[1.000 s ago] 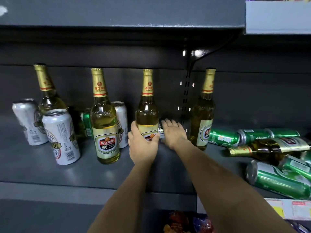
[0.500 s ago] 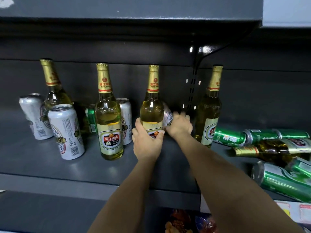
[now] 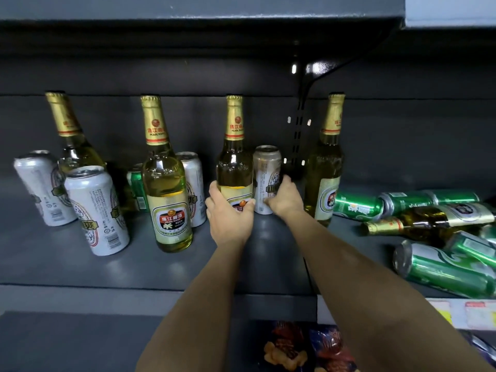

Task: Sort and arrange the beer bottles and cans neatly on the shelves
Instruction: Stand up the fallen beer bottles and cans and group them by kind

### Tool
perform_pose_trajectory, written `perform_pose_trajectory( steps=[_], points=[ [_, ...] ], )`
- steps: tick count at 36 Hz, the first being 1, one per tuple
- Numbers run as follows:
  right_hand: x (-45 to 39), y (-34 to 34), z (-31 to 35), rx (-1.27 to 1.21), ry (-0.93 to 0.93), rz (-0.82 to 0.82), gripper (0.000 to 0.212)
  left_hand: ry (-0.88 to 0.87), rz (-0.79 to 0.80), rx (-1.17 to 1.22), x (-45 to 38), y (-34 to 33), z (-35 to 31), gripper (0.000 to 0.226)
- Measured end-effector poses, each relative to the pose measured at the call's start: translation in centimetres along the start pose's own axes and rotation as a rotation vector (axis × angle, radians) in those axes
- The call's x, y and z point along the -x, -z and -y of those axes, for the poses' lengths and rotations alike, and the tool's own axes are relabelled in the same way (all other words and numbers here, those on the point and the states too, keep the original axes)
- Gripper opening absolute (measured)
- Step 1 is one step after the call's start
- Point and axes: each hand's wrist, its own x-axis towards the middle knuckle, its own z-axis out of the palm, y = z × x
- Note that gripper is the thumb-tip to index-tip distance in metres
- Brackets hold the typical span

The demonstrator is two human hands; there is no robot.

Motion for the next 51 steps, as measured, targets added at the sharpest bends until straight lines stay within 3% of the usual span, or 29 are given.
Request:
perform_pose_trajectory(
  steps=[7,14,18,23,31,39,46,51],
  points=[
    [5.6,1.7,-2.1,0.204,0.331,-0.248,0.043,-0.010,0.038,-0.019,-0.1,0.3,0.1,0.093],
    [8.2,9.8,-6.3,0.320,0.461,-0.522,0.024,-0.014,-0.019,-0.051,0.9,0.3,-0.9,0.097],
    [8.3,15.4,-11.0,0.466,0.318,-0.354,0.047,0.006,-0.130,-0.128,4.0,-0.8,-2.6,0.091],
    [9.8,20.0,-16.4,0.726,0.179,0.099,0.089,-0.001,-0.223,-0.208,8.7,-2.9,-4.2,0.078],
    [10.8,22.3,-17.8,0.899,0.228,0.330,0.114,0.019,-0.076,-0.249,14.5,-5.8,-6.1,0.057],
    [11.3,23.7,-16.2,1.054,0.165,0.399,0.080,-0.171,0.174,-0.354,16.3,-7.2,-7.6,0.058],
    [11.3,21.6,-11.9,1.109,0.268,0.352,0.087,-0.527,0.477,-0.484,16.8,-8.5,-8.2,0.104],
    [10.9,19.7,-8.1,0.802,0.438,0.269,0.076,-0.366,0.411,-0.286,16.4,-9.0,-8.2,0.119]
  ],
)
